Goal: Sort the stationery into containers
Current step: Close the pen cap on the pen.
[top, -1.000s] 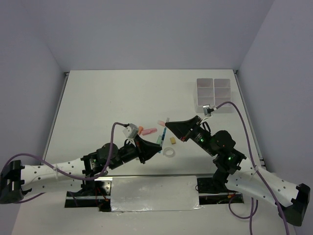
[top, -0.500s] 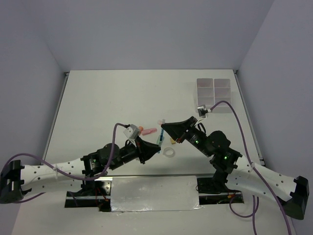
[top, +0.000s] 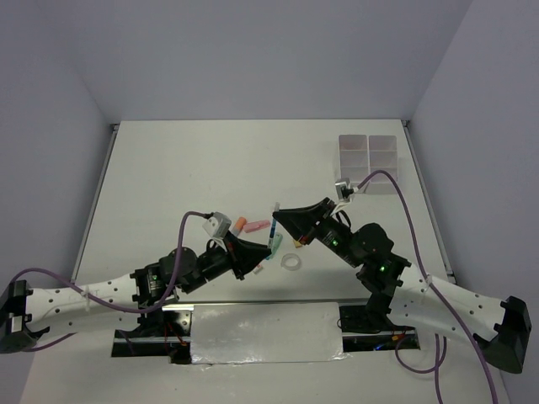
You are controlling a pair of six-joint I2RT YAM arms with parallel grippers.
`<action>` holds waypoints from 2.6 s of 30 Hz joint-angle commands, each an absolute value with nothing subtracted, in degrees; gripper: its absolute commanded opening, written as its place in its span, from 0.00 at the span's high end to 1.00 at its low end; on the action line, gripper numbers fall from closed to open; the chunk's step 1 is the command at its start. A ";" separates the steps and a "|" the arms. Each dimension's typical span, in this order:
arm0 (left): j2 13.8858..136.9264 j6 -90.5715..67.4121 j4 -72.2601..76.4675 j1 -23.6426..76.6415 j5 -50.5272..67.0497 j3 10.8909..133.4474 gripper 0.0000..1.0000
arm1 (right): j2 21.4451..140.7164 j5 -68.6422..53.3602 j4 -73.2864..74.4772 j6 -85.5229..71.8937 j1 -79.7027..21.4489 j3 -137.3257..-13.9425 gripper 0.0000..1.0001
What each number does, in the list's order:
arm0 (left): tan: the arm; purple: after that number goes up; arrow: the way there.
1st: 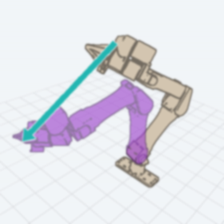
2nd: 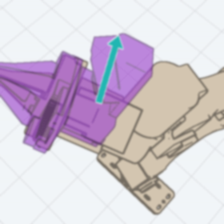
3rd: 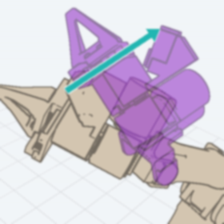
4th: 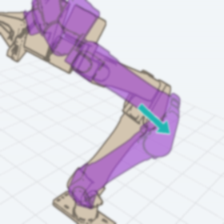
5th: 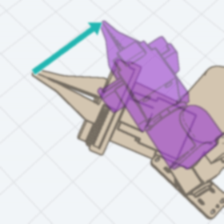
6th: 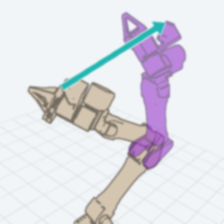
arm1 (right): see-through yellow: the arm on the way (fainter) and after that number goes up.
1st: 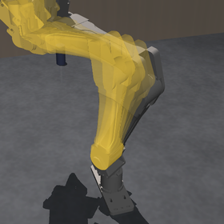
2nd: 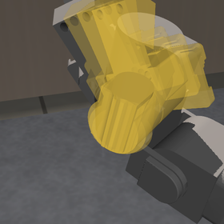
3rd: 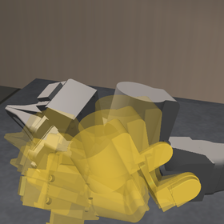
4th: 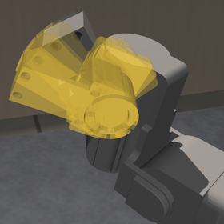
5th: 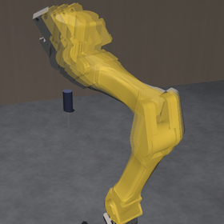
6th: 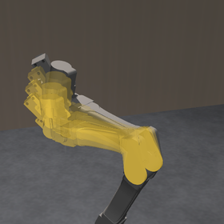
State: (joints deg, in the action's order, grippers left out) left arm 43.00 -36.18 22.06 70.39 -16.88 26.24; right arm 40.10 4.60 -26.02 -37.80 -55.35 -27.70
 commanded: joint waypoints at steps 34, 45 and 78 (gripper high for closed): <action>38.58 -29.80 29.88 70.14 -23.56 29.09 1.00 | 47.55 1.58 -23.29 -27.07 -60.38 -27.60 1.00; 37.53 -26.98 30.76 70.14 -24.26 29.53 1.00 | 51.15 -2.72 -28.04 -30.32 -60.47 -26.10 1.00; 36.21 -21.09 28.92 70.14 -24.96 33.22 1.00 | 55.28 -7.20 -30.67 -33.75 -60.47 -23.73 0.84</action>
